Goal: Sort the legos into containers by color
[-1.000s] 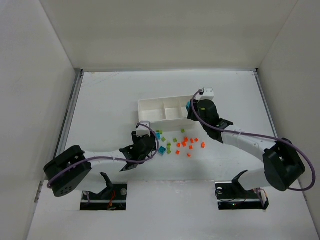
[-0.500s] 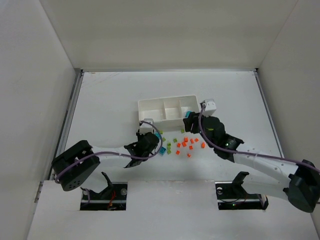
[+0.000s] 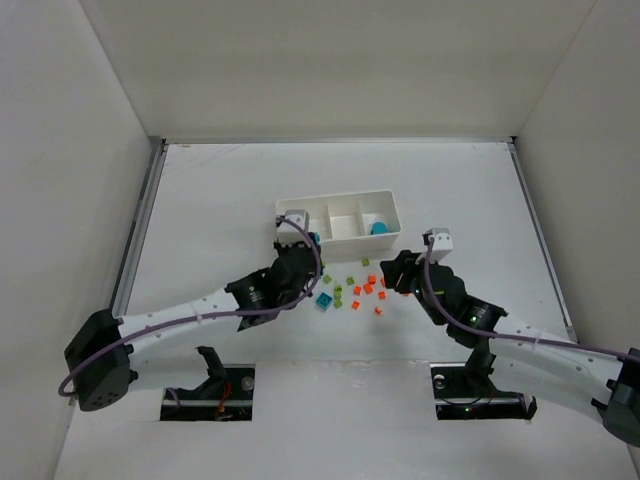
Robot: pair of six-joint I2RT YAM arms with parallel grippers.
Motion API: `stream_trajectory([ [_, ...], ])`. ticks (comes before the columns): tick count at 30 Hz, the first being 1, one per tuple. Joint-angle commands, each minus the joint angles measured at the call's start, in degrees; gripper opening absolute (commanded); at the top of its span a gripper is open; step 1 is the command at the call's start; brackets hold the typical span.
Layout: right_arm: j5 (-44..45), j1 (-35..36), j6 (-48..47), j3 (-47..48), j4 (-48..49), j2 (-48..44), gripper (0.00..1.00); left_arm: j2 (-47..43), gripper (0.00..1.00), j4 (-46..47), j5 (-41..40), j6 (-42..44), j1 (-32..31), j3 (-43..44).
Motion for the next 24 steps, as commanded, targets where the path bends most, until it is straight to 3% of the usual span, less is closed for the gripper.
stream_trajectory([
  [1, 2.5, -1.0, 5.9, -1.3, -2.4, -3.7, 0.52, 5.3, 0.12, -0.4, 5.3, 1.6, 2.5, 10.5],
  [9, 3.2, -2.5, 10.6, -2.7, -9.3, -10.1, 0.51, 28.4, 0.12, 4.5, 17.4, 3.1, 6.9, 31.3],
  [14, 3.1, -1.2, 12.3, -3.6, -10.8, -12.1, 0.51, 39.8, 0.13, 3.8, 19.9, 5.6, 6.6, 43.3],
  [20, 2.8, -1.1, 11.8, -4.1, -11.5, -15.2, 0.52, 48.7, 0.14, 1.7, 19.4, 7.3, 7.4, 52.0],
  [24, 2.6, -1.1, 11.8, -4.4, -11.5, -15.9, 0.52, 50.4, 0.24, 2.1, 18.4, 7.4, 7.7, 52.8],
])
